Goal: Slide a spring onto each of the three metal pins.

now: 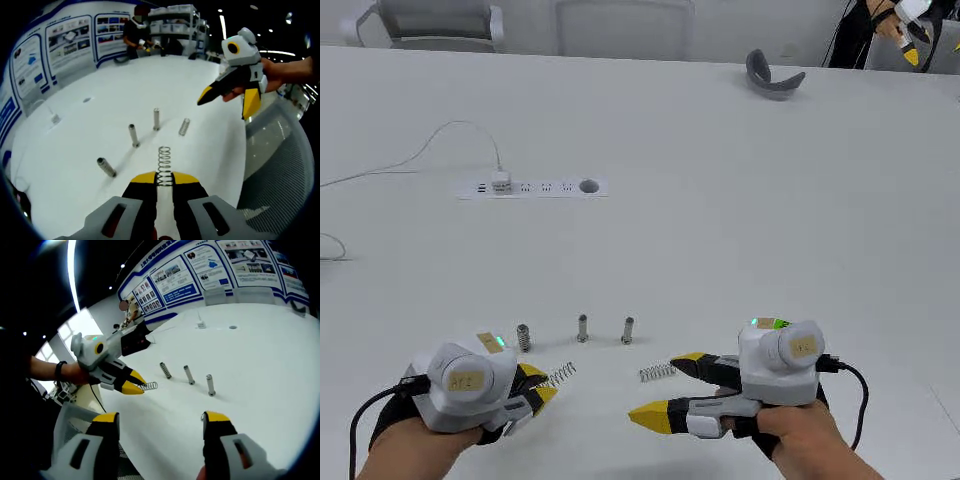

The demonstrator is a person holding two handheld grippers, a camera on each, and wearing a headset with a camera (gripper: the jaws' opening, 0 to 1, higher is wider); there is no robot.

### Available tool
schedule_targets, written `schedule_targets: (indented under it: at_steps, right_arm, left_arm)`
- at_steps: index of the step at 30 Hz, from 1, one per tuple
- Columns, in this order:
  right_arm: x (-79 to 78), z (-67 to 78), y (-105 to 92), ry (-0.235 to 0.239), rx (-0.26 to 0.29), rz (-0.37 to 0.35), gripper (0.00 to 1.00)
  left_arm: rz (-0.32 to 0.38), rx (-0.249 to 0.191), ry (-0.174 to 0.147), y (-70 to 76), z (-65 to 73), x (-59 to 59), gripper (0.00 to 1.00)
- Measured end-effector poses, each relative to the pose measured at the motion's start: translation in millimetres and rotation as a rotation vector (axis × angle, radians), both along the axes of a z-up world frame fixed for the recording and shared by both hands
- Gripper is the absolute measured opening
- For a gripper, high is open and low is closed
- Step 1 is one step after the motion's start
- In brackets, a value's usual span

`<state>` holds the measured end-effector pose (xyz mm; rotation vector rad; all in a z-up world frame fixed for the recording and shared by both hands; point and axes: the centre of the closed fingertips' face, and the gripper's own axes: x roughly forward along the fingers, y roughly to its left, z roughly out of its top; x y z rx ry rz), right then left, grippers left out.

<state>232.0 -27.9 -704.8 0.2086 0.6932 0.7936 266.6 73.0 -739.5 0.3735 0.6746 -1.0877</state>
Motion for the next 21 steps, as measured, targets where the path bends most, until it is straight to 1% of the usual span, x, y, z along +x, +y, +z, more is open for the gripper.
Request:
schedule_targets:
  at_steps: [1,7,9,11,13,15,16,21]
  right_arm:
    - [1.4,0.4,1.3,-0.001,0.002,0.002,0.69]
    - [8.6,5.7,15.2,0.003,0.039,0.023,0.67]
    - [10.2,7.7,20.9,0.01,0.059,0.034,0.66]
    - [11.6,10.4,27.2,0.024,0.092,0.043,0.64]
    - [13.5,14.4,33.7,0.038,0.136,0.047,0.62]
    - [14.6,16.9,38.2,0.047,0.164,0.051,0.58]
    - [15.1,17.6,41.2,0.055,0.179,0.053,0.57]
    - [15.8,13.3,51.8,0.089,0.208,0.065,0.53]
  left_arm:
    - [0.006,-0.008,0.008,-0.6,1.1,-1.2,0.1]
    - [0.0,-0.028,-0.003,-5.2,11.1,-7.8,0.1]
    - [-0.008,-0.032,-0.011,-7.5,14.2,-10.0,0.1]
    - [-0.015,-0.038,-0.015,-9.7,17.2,-11.6,0.1]
    - [-0.02,-0.042,-0.02,-11.7,20.7,-13.4,0.1]
    - [-0.026,-0.047,-0.02,-13.9,23.3,-15.4,0.1]
    - [-0.034,-0.048,-0.027,-15.6,24.4,-16.8,0.1]
    - [-0.057,-0.049,-0.036,-21.3,30.5,-21.8,0.1]
